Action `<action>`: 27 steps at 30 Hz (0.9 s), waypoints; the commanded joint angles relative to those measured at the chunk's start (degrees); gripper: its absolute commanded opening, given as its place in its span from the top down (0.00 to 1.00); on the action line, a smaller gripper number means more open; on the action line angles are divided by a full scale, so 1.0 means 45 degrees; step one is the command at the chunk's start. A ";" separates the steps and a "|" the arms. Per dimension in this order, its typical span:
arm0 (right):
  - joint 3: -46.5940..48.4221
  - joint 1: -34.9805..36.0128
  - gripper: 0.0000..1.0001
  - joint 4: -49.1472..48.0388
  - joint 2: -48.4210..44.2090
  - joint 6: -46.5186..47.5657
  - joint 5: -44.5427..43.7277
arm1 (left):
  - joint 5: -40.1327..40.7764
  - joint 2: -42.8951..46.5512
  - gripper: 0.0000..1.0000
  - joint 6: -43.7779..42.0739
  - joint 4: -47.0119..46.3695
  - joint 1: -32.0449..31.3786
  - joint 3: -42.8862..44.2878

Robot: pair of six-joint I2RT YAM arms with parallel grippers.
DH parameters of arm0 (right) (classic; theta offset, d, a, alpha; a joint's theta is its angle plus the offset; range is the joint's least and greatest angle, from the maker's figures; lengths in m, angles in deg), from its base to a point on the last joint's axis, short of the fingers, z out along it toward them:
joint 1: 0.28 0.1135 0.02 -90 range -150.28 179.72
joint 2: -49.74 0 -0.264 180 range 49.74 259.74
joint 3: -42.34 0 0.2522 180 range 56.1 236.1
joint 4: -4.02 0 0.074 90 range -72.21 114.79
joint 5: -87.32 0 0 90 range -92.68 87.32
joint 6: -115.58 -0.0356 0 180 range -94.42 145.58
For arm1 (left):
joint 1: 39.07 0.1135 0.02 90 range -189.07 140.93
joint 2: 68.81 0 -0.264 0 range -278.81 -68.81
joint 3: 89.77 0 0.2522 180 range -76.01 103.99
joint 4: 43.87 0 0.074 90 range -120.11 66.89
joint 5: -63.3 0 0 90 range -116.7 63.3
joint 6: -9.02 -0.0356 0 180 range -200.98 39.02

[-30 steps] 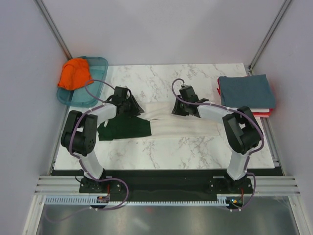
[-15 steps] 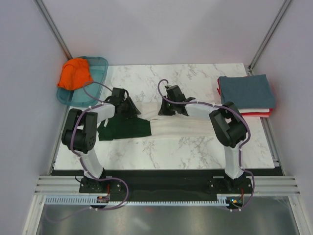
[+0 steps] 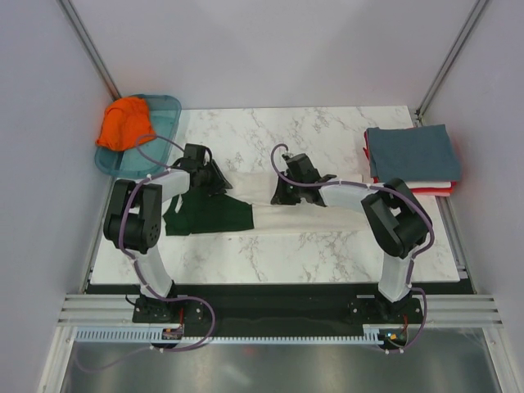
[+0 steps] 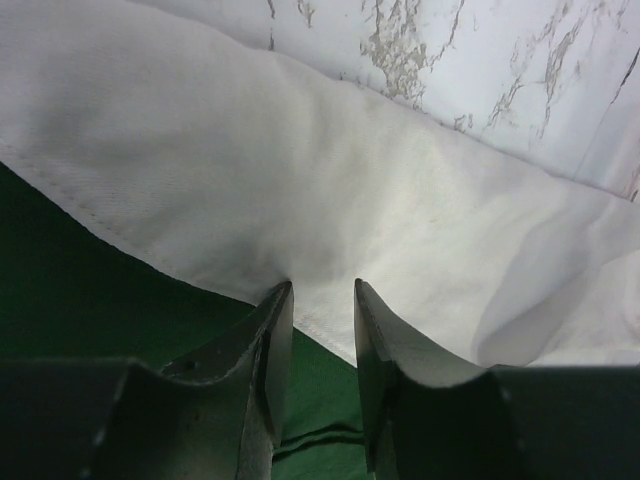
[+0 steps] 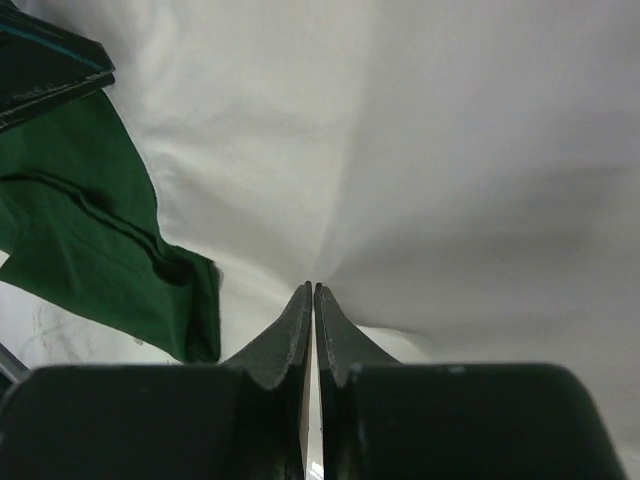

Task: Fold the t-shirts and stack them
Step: Fold the tshirt

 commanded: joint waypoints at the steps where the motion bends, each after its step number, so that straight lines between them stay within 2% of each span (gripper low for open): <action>1: 0.0383 0.0077 0.91 -0.0162 -0.0622 0.0255 0.0089 | 0.0143 0.0424 0.61 -0.0750 0.0067 0.0048 0.0289; 5: 0.1107 0.0077 0.90 0.0170 -0.0407 0.0372 0.0110 | 0.0045 0.1087 0.61 -0.0771 0.0048 0.0029 0.0095; 10: 0.1401 0.0077 0.92 0.0853 -0.0251 0.0625 -0.1000 | 0.0220 0.1597 0.61 -0.0731 -0.0031 0.0029 -0.0296; 19: 0.0288 0.0077 0.97 0.1108 -0.0543 0.1035 -0.2857 | 0.0611 0.1676 0.61 -0.0692 -0.0011 0.0029 -0.0551; 27: -0.0299 0.0077 0.97 0.1108 -0.1206 0.1212 -0.2976 | 0.0826 0.1694 0.61 -0.0614 -0.0108 0.0029 -0.0629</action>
